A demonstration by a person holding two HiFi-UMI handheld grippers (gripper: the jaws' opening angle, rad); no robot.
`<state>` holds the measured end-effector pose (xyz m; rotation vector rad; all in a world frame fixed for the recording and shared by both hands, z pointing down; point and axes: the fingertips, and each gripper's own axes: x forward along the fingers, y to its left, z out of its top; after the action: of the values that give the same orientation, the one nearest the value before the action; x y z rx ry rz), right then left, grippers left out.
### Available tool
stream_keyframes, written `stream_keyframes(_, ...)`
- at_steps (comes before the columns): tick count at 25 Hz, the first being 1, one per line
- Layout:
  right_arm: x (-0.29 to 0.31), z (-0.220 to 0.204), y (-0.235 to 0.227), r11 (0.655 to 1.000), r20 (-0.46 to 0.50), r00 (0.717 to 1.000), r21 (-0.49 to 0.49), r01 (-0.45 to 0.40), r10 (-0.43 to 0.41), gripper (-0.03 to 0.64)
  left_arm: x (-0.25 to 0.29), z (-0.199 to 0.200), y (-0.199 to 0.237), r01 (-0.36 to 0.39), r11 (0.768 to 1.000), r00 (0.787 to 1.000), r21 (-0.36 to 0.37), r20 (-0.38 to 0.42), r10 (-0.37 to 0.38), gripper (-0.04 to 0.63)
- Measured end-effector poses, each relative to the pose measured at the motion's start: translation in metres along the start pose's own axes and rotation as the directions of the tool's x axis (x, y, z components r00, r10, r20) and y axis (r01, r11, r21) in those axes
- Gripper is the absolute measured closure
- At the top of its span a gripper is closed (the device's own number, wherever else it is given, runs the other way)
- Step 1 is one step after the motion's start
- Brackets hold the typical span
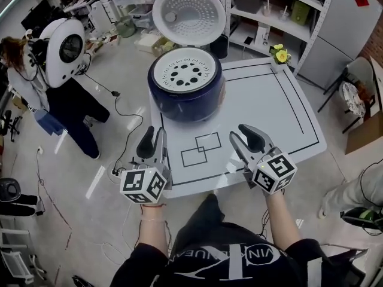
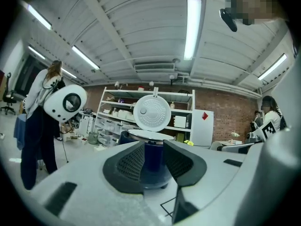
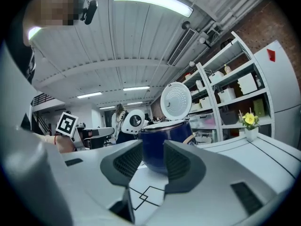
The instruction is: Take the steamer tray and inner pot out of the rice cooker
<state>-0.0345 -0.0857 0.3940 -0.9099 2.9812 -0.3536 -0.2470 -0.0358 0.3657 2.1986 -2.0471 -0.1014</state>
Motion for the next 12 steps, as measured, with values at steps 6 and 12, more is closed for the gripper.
stream_keyframes(6,0.061,0.035,-0.027,0.999,-0.001,1.0,-0.034,-0.024,0.024,0.494,0.05,0.021,0.029,-0.053,0.998,0.999,0.037,-0.006,0.053,0.499)
stream_keyframes(12,0.114,0.062,-0.05,0.997,-0.023,1.0,-0.076,-0.018,0.017,0.494,0.09,0.038,0.051,-0.066,0.996,0.998,0.065,-0.003,0.067,0.494)
